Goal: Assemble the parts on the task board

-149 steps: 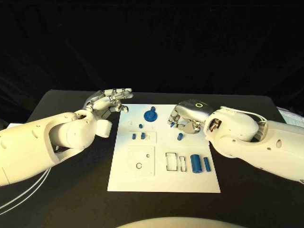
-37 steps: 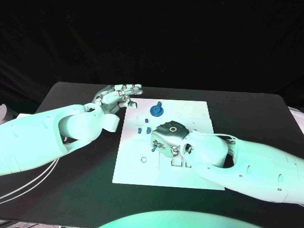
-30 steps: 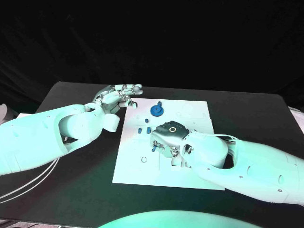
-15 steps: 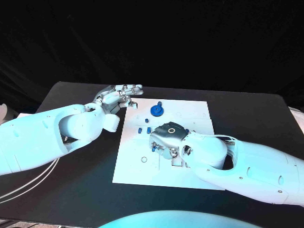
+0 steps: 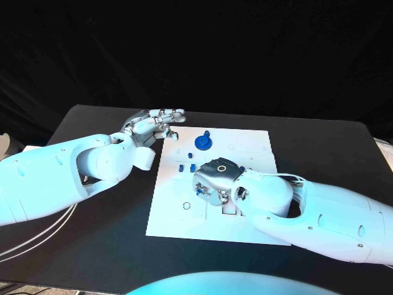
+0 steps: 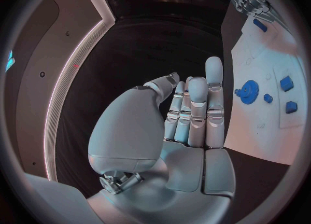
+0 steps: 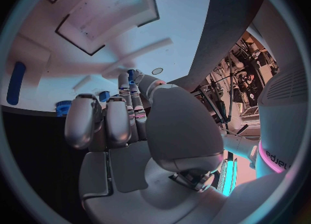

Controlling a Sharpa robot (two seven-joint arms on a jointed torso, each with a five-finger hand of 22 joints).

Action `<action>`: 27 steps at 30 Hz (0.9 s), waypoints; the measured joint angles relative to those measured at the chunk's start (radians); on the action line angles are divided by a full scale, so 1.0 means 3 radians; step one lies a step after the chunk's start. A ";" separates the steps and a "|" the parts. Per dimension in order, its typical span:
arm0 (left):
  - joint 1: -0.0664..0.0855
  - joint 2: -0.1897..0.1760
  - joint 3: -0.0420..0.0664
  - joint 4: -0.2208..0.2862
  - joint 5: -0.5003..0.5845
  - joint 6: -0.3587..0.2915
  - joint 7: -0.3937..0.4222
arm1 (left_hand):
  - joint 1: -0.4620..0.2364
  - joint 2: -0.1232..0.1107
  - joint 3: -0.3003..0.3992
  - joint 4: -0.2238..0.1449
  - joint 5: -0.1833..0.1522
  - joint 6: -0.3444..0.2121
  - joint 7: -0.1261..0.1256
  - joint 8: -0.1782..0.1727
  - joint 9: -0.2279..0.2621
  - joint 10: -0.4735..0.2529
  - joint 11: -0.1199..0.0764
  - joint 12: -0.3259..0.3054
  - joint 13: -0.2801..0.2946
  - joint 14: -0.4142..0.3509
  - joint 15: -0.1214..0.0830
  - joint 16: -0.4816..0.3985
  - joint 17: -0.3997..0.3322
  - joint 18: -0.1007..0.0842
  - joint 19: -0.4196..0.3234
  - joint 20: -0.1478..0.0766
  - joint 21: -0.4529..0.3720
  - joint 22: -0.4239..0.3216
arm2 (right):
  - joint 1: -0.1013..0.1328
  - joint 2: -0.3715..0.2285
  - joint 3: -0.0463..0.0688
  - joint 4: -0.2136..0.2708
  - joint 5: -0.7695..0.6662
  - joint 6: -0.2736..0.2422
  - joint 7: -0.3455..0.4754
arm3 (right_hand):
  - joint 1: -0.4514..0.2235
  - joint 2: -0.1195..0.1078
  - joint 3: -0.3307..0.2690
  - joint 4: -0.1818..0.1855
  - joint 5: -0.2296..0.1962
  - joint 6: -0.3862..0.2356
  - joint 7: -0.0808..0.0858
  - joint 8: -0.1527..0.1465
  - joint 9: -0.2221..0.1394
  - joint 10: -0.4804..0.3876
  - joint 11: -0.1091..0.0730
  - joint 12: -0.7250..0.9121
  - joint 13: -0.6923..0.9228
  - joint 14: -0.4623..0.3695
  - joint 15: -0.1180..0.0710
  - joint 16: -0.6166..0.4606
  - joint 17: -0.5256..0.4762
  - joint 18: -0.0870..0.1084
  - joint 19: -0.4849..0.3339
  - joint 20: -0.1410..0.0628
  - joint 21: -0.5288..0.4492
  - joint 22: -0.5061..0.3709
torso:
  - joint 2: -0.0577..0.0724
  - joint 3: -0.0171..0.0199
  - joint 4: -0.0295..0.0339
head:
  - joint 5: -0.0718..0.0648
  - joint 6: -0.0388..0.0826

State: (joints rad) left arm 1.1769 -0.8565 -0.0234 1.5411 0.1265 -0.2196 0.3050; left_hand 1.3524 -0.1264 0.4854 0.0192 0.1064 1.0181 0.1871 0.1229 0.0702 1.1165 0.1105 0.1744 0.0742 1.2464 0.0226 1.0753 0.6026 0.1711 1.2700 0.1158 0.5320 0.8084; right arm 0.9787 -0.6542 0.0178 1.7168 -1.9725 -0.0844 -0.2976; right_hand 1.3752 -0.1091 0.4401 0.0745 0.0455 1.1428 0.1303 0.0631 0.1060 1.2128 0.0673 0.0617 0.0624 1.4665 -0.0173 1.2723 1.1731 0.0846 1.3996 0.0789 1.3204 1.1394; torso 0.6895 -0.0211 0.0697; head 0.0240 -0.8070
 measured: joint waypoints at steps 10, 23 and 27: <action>0.0000 -0.0001 0.0000 0.0000 0.0000 0.0003 -0.0007 | 0.0000 0.0000 -0.0009 -0.0009 0.0000 -0.0024 0.0001 0.0013 0.0000 -0.0012 0.0012 0.0000 -0.0003 -0.0015 -0.0003 0.0000 -0.0005 0.0000 0.0000 0.0000 -0.0005 0.0000 | -0.0001 -0.0001 -0.0007 -0.0046 0.0082 -0.0041 0.0004 | -0.0097 -0.0150 -0.0185 0.0064 0.0004 -0.0514 0.0020 -0.0006 -0.0135 -0.0499 0.0110 -0.0008 -0.0003 0.0000 0.0070 -0.0013 -0.0056 0.0000 -0.0028 0.0073 -0.0054 -0.0069 | 0.0000 0.0002 -0.0001 | 0.0004 -0.0002; 0.0000 -0.0003 -0.0003 -0.0003 0.0000 0.0008 -0.0015 | 0.0000 0.0000 -0.0009 -0.0009 0.0000 -0.0024 0.0001 0.0013 0.0000 -0.0012 0.0012 0.0013 -0.0003 -0.0015 -0.0003 0.0000 -0.0009 0.0000 0.0000 0.0000 -0.0005 -0.0003 | 0.0018 -0.0296 0.0040 0.0118 0.0137 -0.0222 -0.0002 | -0.0057 -0.0110 -0.0225 0.0069 0.0003 -0.0462 -0.0006 0.0020 -0.0122 -0.0433 0.0080 0.0058 0.0006 0.0000 0.0070 -0.0013 -0.0075 0.0000 -0.0016 0.0084 -0.0054 -0.0069 | 0.0000 0.0004 -0.0002 | -0.0024 0.0016; 0.0000 -0.0017 -0.0005 0.0003 0.0000 0.0010 -0.0016 | 0.0000 0.0000 -0.0009 -0.0009 0.0000 -0.0024 0.0001 0.0013 0.0000 -0.0012 0.0012 0.0013 -0.0003 -0.0015 -0.0003 0.0000 -0.0009 0.0000 0.0000 0.0000 -0.0005 -0.0003 | 0.0126 -0.0523 0.0083 0.0145 0.0185 -0.0251 -0.0018 | -0.0065 -0.0172 -0.0328 0.0092 0.0003 -0.0465 -0.0041 0.0020 -0.0123 -0.0494 0.0032 0.0036 0.0000 0.0000 0.0070 -0.0013 -0.0095 0.0000 -0.0016 0.0084 -0.0057 -0.0082 | -0.0001 0.0000 -0.0006 | -0.0046 0.0037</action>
State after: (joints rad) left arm 1.1770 -0.8615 -0.0248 1.5419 0.1266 -0.2166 0.3003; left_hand 1.3524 -0.1264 0.4826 0.0164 0.1064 1.0110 0.1874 0.1267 0.0702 1.1131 0.1140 0.1782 0.0734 1.2419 0.0217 1.0754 0.5998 0.1711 1.2700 0.1158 0.5304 0.8075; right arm 1.0166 -0.8110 0.0428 1.7604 -1.9172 -0.1597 -0.3029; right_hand 1.3557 -0.1608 0.3417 0.1021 0.0464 1.0031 0.1182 0.0691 0.0692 1.0645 0.0769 0.0726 0.0623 1.4664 0.0036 1.2685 1.1445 0.0845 1.3947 0.1042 1.3031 1.1148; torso 0.6893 -0.0210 0.0680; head 0.0103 -0.7959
